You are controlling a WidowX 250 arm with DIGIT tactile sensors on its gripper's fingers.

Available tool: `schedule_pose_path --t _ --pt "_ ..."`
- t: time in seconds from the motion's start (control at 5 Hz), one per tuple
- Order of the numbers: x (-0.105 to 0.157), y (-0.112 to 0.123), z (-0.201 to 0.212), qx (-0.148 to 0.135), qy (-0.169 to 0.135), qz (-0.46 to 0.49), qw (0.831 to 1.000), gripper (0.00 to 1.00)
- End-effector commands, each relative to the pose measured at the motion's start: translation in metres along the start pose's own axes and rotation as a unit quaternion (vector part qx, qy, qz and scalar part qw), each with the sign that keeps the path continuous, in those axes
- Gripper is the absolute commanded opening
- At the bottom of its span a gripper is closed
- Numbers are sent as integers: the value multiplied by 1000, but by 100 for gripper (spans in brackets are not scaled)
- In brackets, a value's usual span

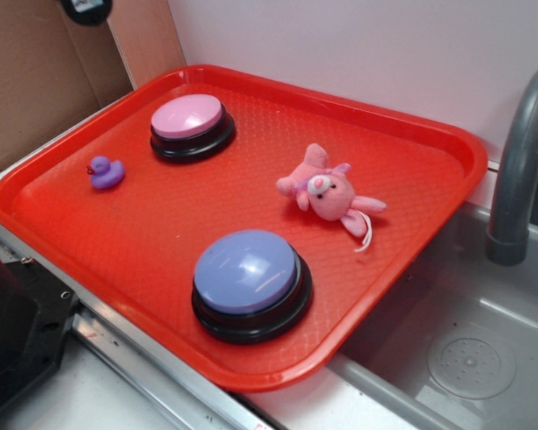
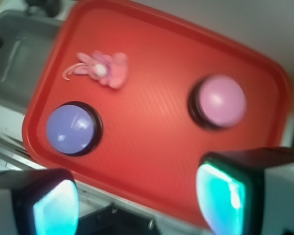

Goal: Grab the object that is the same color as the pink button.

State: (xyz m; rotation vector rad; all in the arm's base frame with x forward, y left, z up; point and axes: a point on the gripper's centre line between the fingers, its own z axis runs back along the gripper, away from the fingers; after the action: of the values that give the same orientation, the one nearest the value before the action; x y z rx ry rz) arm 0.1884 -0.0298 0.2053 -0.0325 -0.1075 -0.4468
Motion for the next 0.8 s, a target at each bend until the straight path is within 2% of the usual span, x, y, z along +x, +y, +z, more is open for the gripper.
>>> schedule_pose_path --t 0.0,0.2,0.4,0.6 --pt "52 -8 -48 -15 31 -259 965 100" --pt "65 -9 -68 0 31 -341 939 100" --pt "86 -17 -90 17 31 -372 927 100" --pt "89 -25 -112 23 45 -379 924 100"
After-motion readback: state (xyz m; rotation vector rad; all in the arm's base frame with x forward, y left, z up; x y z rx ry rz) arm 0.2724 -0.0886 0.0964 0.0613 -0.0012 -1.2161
